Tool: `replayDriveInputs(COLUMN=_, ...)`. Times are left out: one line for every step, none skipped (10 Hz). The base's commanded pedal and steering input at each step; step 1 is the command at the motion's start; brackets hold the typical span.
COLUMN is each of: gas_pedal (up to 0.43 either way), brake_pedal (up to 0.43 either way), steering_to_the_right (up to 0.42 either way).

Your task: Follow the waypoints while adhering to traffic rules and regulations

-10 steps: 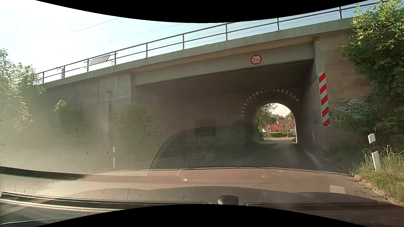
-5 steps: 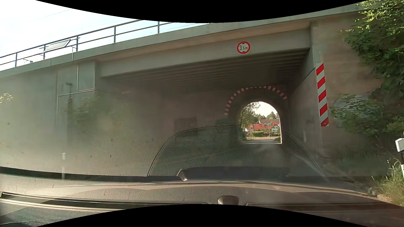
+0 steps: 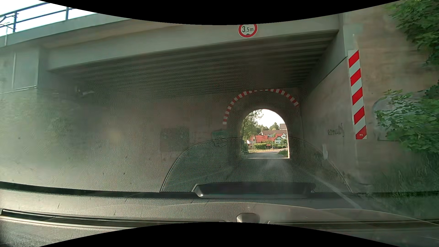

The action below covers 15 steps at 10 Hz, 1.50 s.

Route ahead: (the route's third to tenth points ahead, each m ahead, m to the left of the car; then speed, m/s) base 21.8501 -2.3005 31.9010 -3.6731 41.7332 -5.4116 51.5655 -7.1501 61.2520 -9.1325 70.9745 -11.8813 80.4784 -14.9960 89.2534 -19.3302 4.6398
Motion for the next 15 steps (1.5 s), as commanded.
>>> replayDriveInputs(gas_pedal=0.280, brake_pedal=0.006, steering_to_the_right=0.165)
replayDriveInputs(gas_pedal=0.280, brake_pedal=0.006, steering_to_the_right=0.158)
replayDriveInputs(gas_pedal=0.280, brake_pedal=0.006, steering_to_the_right=0.149)
replayDriveInputs(gas_pedal=0.280, brake_pedal=0.006, steering_to_the_right=0.139)
replayDriveInputs(gas_pedal=0.280, brake_pedal=0.006, steering_to_the_right=0.130)
replayDriveInputs(gas_pedal=0.280, brake_pedal=0.006, steering_to_the_right=0.118)
replayDriveInputs(gas_pedal=0.248, brake_pedal=0.006, steering_to_the_right=0.107)
replayDriveInputs(gas_pedal=0.248, brake_pedal=0.006, steering_to_the_right=0.096)
replayDriveInputs(gas_pedal=0.248, brake_pedal=0.006, steering_to_the_right=0.085)
replayDriveInputs(gas_pedal=0.189, brake_pedal=0.006, steering_to_the_right=0.070)
replayDriveInputs(gas_pedal=0.169, brake_pedal=0.006, steering_to_the_right=0.057)
replayDriveInputs(gas_pedal=0.169, brake_pedal=0.006, steering_to_the_right=0.046)
replayDriveInputs(gas_pedal=0.169, brake_pedal=0.006, steering_to_the_right=0.032)
replayDriveInputs(gas_pedal=0.177, brake_pedal=0.006, steering_to_the_right=0.023)
replayDriveInputs(gas_pedal=0.177, brake_pedal=0.006, steering_to_the_right=0.014)
